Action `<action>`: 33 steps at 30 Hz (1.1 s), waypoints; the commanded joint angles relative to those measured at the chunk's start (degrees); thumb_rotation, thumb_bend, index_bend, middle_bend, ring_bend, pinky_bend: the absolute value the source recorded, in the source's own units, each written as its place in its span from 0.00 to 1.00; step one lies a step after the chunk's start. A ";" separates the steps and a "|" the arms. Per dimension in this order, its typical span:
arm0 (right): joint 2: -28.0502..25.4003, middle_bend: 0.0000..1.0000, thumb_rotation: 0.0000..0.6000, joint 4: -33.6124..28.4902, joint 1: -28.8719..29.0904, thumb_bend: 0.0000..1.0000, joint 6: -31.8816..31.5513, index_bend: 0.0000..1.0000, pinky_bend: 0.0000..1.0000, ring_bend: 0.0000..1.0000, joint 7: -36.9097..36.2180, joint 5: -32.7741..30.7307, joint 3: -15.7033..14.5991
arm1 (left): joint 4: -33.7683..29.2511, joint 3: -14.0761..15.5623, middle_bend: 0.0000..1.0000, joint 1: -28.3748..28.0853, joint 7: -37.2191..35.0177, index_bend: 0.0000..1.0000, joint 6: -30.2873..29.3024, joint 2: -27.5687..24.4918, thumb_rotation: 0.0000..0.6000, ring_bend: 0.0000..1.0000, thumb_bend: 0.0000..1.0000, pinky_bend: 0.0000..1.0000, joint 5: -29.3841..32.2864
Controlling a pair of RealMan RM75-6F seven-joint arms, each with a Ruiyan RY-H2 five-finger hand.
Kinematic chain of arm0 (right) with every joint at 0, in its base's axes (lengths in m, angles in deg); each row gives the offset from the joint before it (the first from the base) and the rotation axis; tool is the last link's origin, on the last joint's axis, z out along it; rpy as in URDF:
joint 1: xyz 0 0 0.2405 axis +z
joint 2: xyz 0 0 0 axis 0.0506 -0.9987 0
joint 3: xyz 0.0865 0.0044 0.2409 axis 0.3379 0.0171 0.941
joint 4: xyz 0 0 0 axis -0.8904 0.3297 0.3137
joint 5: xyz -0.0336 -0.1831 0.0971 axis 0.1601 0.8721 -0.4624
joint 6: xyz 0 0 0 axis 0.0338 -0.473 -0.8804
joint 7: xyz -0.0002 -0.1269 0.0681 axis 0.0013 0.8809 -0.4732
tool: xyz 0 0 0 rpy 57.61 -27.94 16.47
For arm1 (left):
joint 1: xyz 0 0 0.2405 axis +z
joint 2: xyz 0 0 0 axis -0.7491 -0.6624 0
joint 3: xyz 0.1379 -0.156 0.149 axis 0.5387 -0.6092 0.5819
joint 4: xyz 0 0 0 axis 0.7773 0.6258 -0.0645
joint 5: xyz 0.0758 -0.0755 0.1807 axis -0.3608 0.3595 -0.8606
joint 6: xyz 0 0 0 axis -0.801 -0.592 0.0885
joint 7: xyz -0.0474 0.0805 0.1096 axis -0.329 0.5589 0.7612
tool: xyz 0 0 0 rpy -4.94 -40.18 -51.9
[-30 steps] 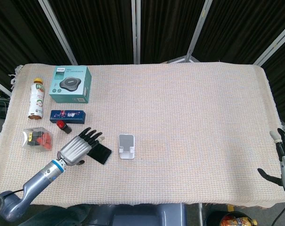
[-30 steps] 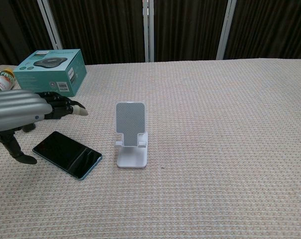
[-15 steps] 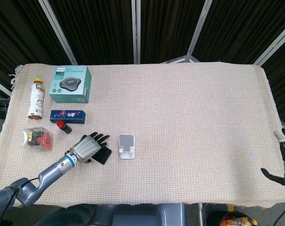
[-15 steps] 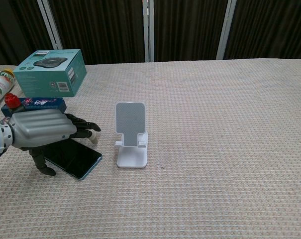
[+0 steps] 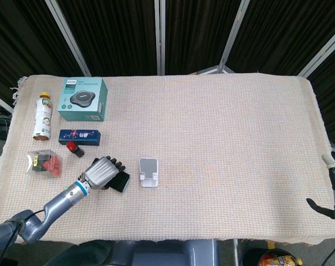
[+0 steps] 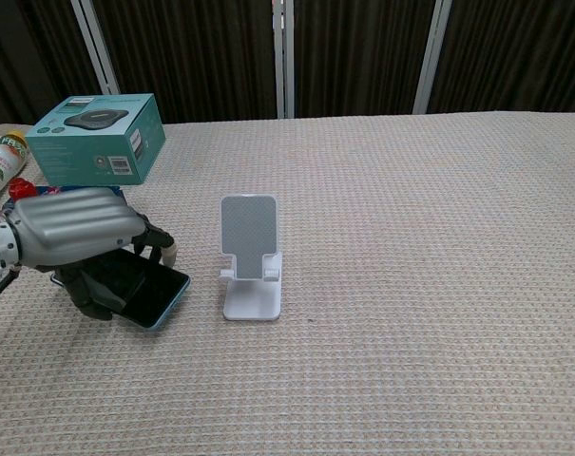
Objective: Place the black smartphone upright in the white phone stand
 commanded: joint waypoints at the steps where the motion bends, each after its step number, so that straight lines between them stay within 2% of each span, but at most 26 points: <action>1: -0.07 0.00 1.00 -0.10 -0.07 0.00 -0.12 0.00 0.00 0.00 -0.09 0.19 -0.06 | -2.41 0.01 0.46 0.40 0.00 0.56 -2.67 -2.63 1.00 0.49 0.01 0.47 -0.98; 8: -0.31 0.00 1.00 -0.33 -0.26 0.00 -0.46 0.00 0.00 0.00 -0.56 0.60 -0.13 | -4.33 -0.78 0.46 0.53 4.04 0.57 -7.64 -5.35 1.00 0.49 0.00 0.47 -3.72; 11: -0.50 0.00 1.00 -0.49 -0.37 0.00 -0.59 0.00 0.00 0.00 -0.92 0.80 -0.20 | -5.07 -2.11 0.46 -0.39 8.62 0.57 -12.41 -6.92 1.00 0.49 0.00 0.47 -8.20; 16: -0.77 0.00 1.00 -0.55 -0.43 0.00 -0.57 0.00 0.00 0.00 -1.35 1.07 -0.31 | -5.24 -3.47 0.45 -4.35 18.18 0.54 -14.52 -9.19 1.00 0.49 0.00 0.46 -16.59; 20: -1.03 0.00 1.00 -0.13 -0.58 0.00 -0.71 0.00 0.00 0.00 -2.10 0.54 -0.13 | -1.61 -4.22 0.43 -10.26 26.71 0.52 -11.71 -9.02 1.00 0.48 0.00 0.44 -24.49; 33: -1.31 0.00 1.00 0.47 -0.51 0.00 -0.28 0.00 0.00 0.00 -3.29 -0.24 0.09 | 1.52 -2.39 0.40 -14.99 33.45 0.49 -4.74 -3.98 1.00 0.44 0.00 0.38 -27.41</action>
